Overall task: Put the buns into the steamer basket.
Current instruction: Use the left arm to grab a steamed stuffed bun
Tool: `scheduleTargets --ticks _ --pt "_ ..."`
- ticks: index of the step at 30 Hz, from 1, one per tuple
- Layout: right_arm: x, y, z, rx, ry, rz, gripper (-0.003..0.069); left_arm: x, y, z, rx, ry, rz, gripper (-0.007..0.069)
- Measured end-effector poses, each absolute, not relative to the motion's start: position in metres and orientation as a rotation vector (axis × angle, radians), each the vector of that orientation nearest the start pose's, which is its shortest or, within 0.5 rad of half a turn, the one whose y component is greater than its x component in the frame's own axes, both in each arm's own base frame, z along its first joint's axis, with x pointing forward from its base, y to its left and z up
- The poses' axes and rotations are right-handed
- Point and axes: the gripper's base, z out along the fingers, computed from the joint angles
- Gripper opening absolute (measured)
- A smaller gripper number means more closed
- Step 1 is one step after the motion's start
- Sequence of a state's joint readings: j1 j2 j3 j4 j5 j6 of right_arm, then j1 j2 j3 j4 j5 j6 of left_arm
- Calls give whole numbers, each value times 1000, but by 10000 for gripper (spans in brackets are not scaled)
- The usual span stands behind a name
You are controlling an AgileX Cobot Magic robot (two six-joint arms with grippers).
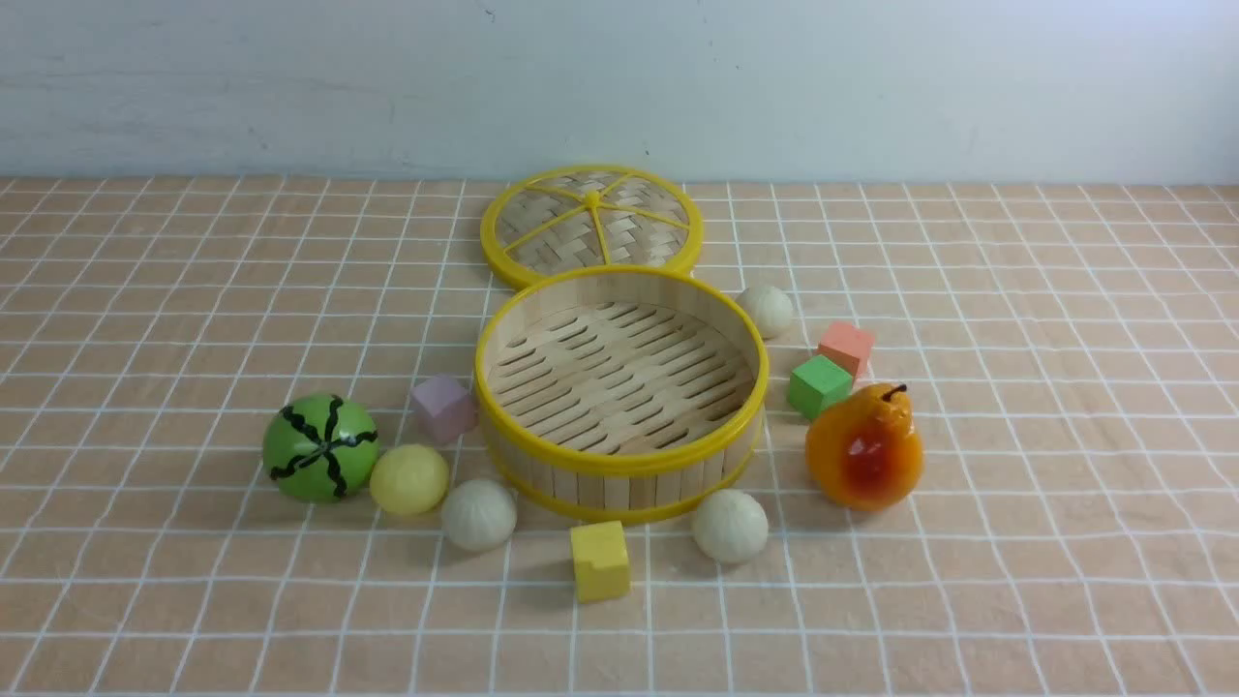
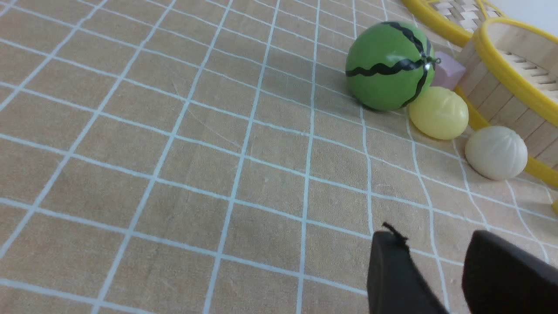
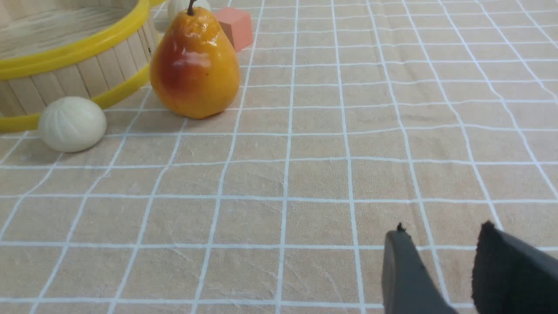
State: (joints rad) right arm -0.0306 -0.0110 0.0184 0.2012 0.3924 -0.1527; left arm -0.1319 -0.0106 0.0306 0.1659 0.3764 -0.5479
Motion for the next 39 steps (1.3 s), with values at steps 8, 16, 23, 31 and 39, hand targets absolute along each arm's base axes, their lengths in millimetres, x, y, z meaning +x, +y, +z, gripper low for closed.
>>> scheduleTargets --ticks 8,16,23,31,39 --pt "52 5 173 8 1876 74 242 53 -1 170 -287 1864 -304 239" --pt "52 5 173 8 1876 74 242 53 -1 170 -287 1864 -304 239" --pt "52 5 173 8 1876 74 242 53 -1 170 -287 1864 -304 239" --pt "52 5 173 8 1876 74 242 54 -4 176 -344 1799 -405 239" --pt "52 5 173 8 1876 74 242 56 -8 200 -538 1492 -761 239"
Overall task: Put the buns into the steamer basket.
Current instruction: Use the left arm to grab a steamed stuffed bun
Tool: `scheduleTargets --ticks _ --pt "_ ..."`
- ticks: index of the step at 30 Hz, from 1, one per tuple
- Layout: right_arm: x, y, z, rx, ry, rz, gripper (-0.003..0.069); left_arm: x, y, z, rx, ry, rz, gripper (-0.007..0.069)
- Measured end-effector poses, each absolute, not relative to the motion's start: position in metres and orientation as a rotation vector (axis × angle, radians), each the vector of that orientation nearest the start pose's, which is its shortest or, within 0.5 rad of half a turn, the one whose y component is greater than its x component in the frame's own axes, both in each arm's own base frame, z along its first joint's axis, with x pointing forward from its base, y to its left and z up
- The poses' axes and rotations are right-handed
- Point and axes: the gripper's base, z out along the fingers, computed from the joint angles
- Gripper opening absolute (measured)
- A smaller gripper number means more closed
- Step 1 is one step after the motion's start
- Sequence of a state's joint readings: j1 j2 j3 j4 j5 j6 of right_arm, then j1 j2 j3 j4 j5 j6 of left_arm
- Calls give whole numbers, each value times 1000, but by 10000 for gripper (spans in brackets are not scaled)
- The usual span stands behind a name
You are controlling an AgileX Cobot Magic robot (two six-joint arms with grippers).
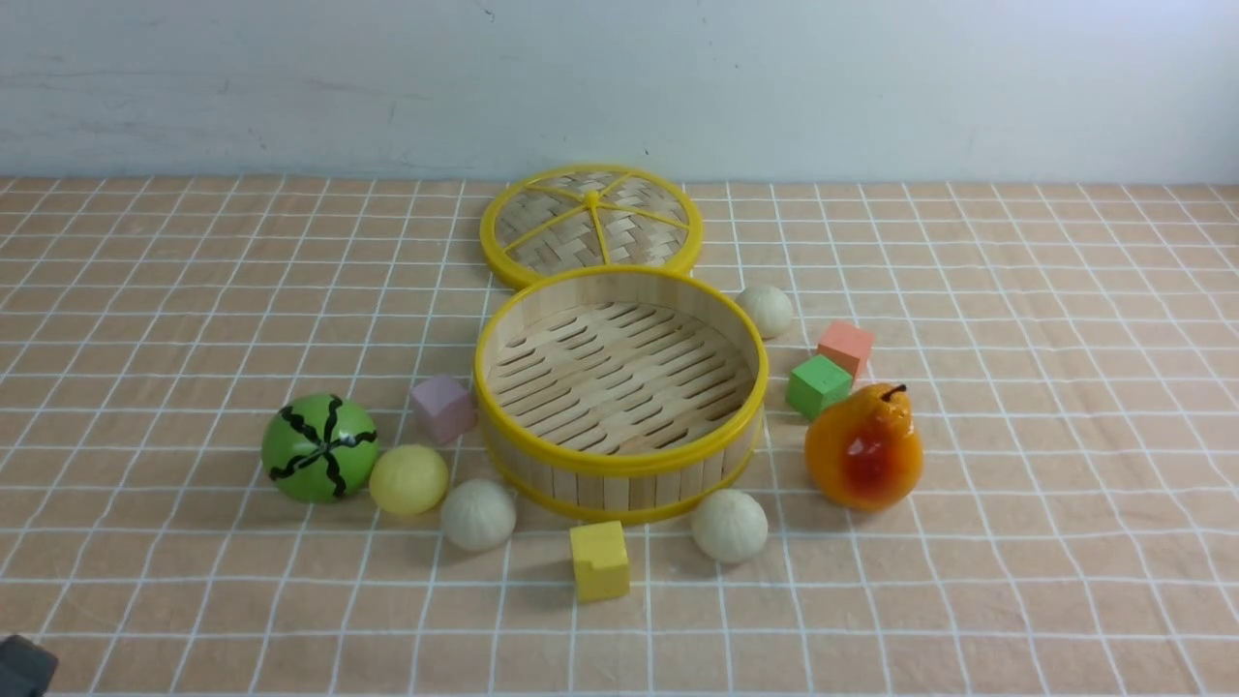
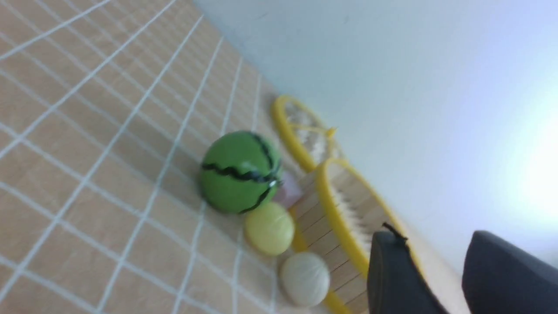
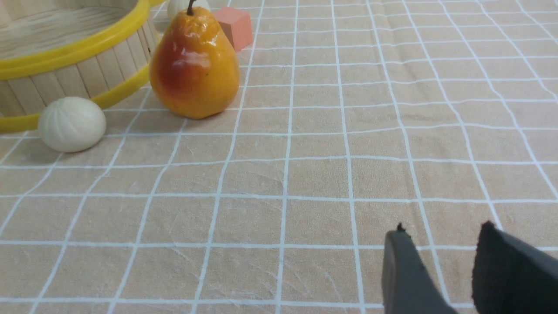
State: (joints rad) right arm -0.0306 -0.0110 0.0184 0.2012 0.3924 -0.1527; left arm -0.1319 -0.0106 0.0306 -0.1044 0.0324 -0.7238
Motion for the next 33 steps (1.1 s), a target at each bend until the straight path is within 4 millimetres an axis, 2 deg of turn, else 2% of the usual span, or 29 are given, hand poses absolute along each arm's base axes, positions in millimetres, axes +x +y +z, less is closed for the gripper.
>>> scheduleTargets --ticks 7,15,18,19,20,22,24,25,27,28,29,33 --pt "52 5 173 8 1876 74 242 56 -7 210 -527 1377 -800 239" --pt "52 5 173 8 1876 74 242 55 -6 212 -533 1358 -813 239" --pt "52 5 173 8 1876 74 242 55 -6 214 -569 1345 -857 217" --pt "52 5 173 8 1876 74 242 54 -6 221 -570 1333 -869 185" --pt "52 5 173 8 1876 74 242 54 -6 222 -568 1330 -870 185" --pt "52 5 173 8 1876 74 242 46 -6 253 -498 1277 -847 86" --pt "52 5 173 8 1876 74 242 42 -6 271 -451 1293 -790 16" --pt "52 5 173 8 1876 74 242 41 -5 282 -438 1326 -750 -14" --pt "52 5 173 8 1876 74 242 45 -4 297 -439 1420 -675 -13" --pt "52 5 173 8 1876 74 242 51 -4 302 -458 1563 -592 -13" --pt "52 5 173 8 1876 74 242 50 -3 305 -450 1555 -589 -13" --pt "52 5 173 8 1876 74 242 78 -7 306 -356 2059 -319 -13"
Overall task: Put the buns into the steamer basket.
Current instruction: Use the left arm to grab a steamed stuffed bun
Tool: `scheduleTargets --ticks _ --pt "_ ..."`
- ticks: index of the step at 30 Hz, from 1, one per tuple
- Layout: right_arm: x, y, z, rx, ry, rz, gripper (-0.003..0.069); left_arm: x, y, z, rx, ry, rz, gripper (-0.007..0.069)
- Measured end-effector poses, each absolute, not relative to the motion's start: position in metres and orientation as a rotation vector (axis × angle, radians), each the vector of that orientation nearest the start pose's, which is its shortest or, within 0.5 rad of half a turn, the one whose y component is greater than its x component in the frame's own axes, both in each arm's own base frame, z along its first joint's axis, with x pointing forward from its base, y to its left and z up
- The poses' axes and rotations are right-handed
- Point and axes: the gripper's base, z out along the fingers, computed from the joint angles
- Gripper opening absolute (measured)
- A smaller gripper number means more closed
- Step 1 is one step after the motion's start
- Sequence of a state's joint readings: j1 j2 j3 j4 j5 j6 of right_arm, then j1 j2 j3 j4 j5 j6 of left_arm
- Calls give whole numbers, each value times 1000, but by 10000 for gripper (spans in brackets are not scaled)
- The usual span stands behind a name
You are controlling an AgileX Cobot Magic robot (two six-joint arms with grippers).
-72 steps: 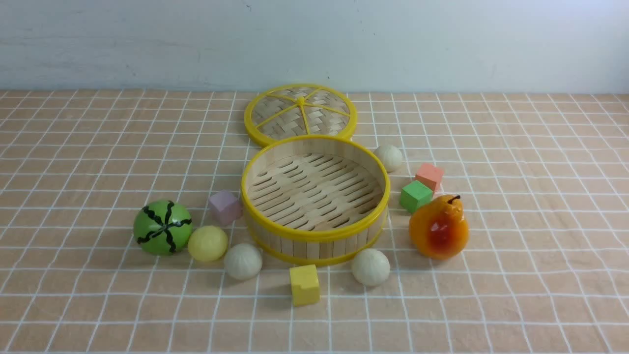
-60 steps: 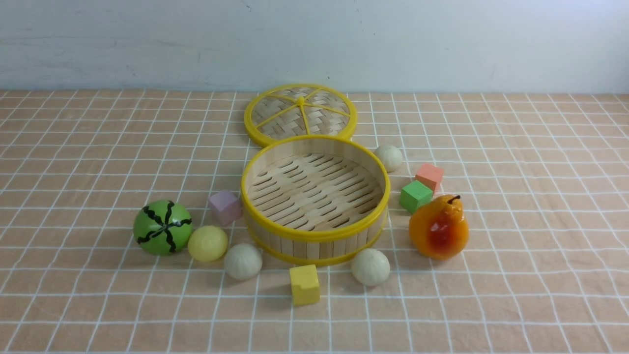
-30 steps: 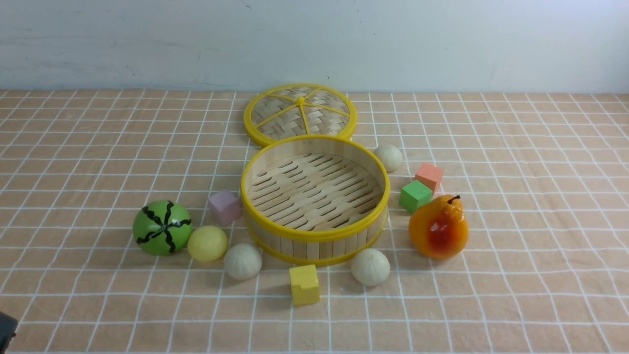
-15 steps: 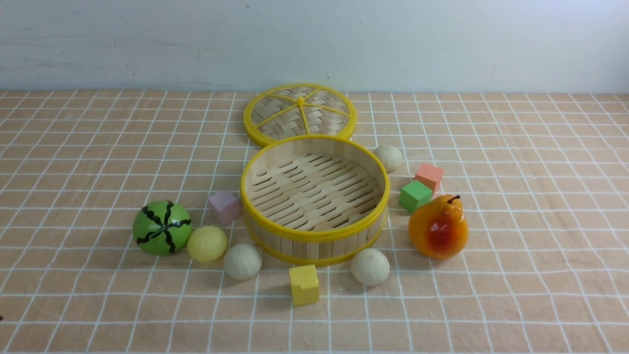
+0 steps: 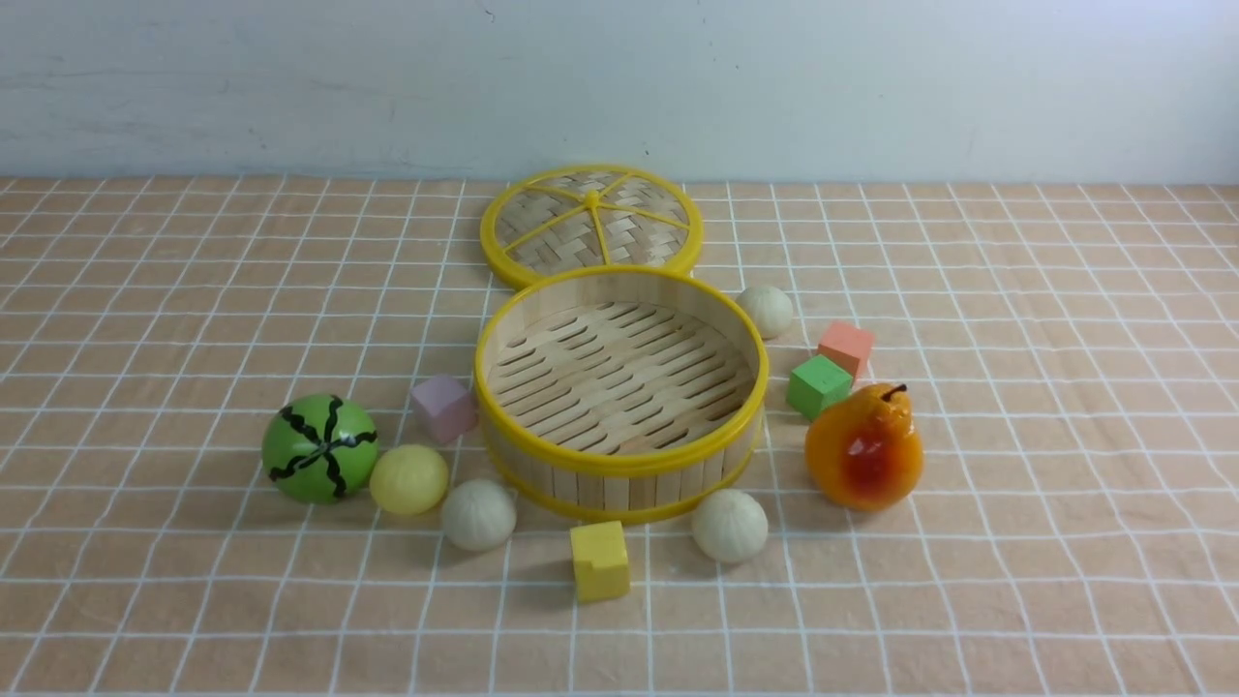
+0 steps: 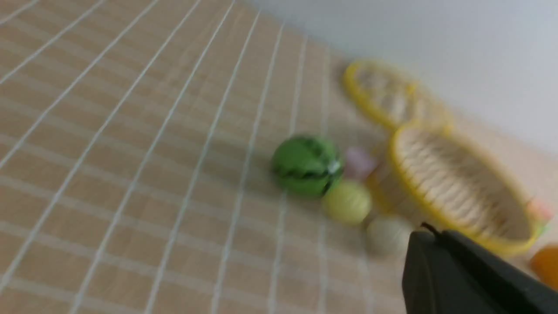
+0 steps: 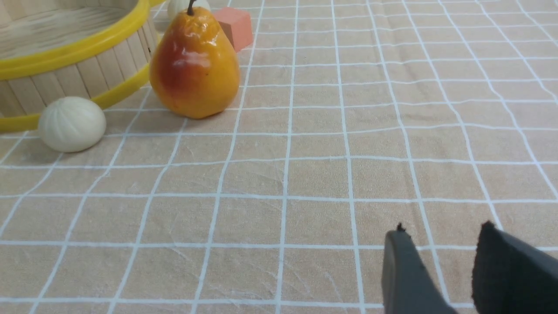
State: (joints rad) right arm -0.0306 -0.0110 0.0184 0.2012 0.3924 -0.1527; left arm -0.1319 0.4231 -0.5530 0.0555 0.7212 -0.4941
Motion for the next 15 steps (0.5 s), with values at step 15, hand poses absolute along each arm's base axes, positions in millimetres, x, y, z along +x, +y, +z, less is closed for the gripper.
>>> scheduleTargets --ticks 15 --pt "52 5 173 8 1876 74 242 216 -68 295 111 2609 -682 -13"
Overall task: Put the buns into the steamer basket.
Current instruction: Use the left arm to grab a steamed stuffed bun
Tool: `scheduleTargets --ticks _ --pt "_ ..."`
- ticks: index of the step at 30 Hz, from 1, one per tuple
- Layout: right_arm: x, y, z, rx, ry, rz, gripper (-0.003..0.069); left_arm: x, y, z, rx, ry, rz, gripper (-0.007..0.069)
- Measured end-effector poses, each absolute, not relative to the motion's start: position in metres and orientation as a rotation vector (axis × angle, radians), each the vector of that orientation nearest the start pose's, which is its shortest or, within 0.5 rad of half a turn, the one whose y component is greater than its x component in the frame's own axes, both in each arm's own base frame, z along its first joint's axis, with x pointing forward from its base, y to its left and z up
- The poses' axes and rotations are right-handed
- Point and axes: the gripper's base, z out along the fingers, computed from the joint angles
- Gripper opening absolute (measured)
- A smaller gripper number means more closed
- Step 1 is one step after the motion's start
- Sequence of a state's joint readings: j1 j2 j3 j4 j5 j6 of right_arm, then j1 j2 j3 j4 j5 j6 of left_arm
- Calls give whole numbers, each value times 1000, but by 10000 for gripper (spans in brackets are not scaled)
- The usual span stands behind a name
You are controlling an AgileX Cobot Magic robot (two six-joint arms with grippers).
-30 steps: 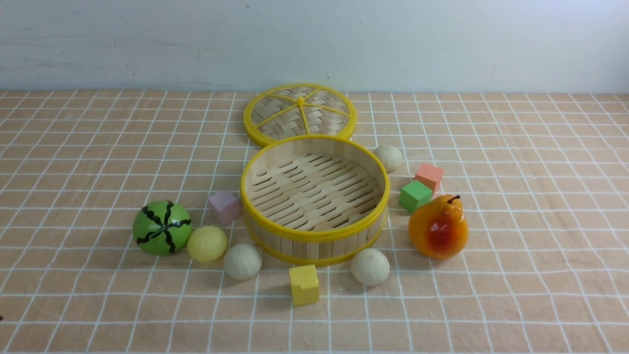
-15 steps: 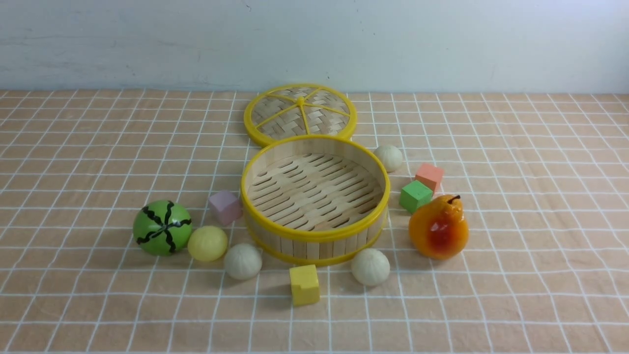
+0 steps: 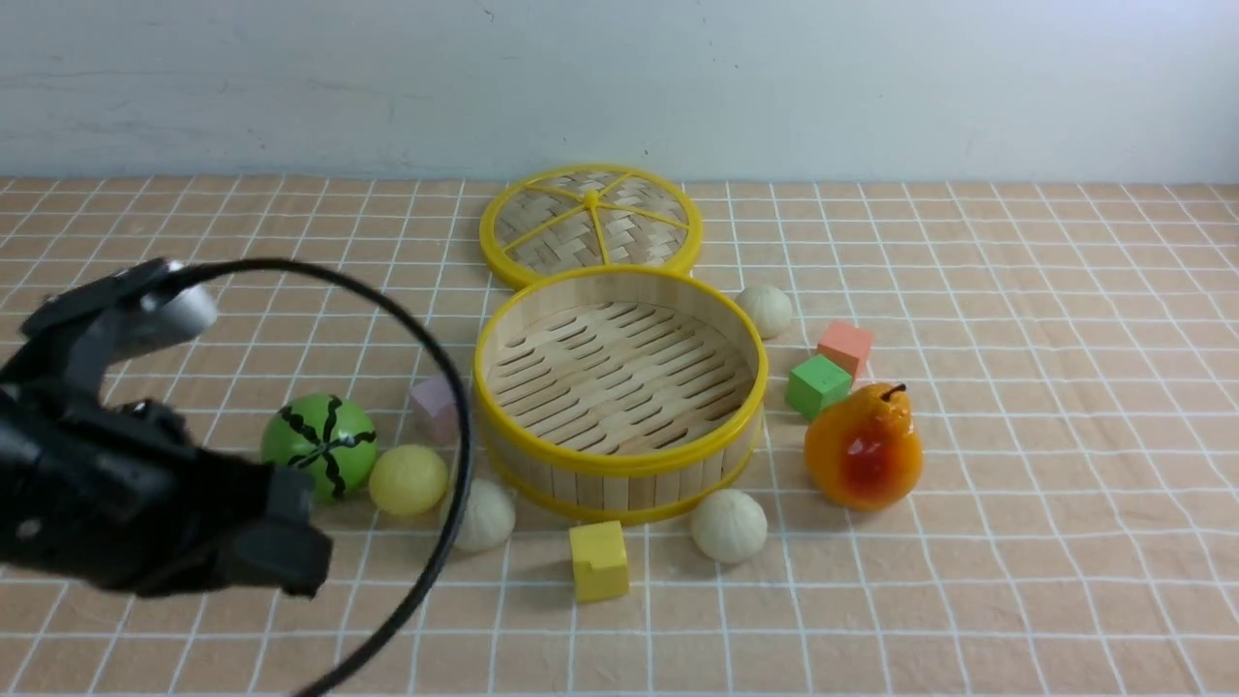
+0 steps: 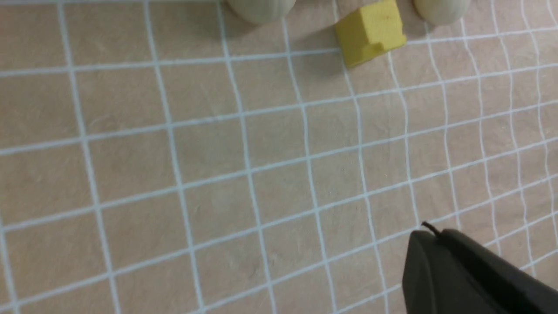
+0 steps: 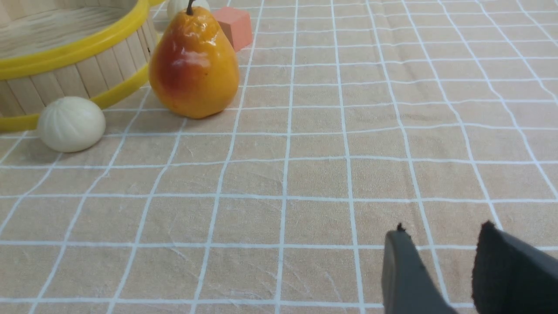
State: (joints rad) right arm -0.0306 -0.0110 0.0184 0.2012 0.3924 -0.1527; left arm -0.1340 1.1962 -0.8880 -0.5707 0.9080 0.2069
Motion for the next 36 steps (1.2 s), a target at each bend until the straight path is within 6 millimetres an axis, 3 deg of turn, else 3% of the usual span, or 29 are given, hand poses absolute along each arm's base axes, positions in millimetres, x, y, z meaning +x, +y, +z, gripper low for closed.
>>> scheduleTargets --ticks 3,6,7,9,10,17,21,24,31,36 --pt "52 5 173 8 1876 74 242 241 -82 289 168 2644 -690 -13" --pt "52 5 173 8 1876 74 242 253 -102 285 288 2669 -671 -13" --pt "52 5 173 8 1876 74 242 262 -117 283 397 2687 -617 -13" --pt "52 5 173 8 1876 74 242 270 -123 284 431 2692 -578 -13" --pt "52 5 173 8 1876 74 242 285 -126 280 441 2721 -494 -13" --pt "52 5 173 8 1876 74 242 362 -115 256 309 2809 -225 -13" --pt "52 5 173 8 1876 74 242 391 -107 241 270 2840 -181 15" --pt "52 5 173 8 1876 74 242 404 -107 231 278 2848 -149 87" --pt "52 5 173 8 1876 74 242 412 -109 210 295 2874 -139 238" --pt "52 5 173 8 1876 74 242 415 -109 199 313 2885 -126 267"
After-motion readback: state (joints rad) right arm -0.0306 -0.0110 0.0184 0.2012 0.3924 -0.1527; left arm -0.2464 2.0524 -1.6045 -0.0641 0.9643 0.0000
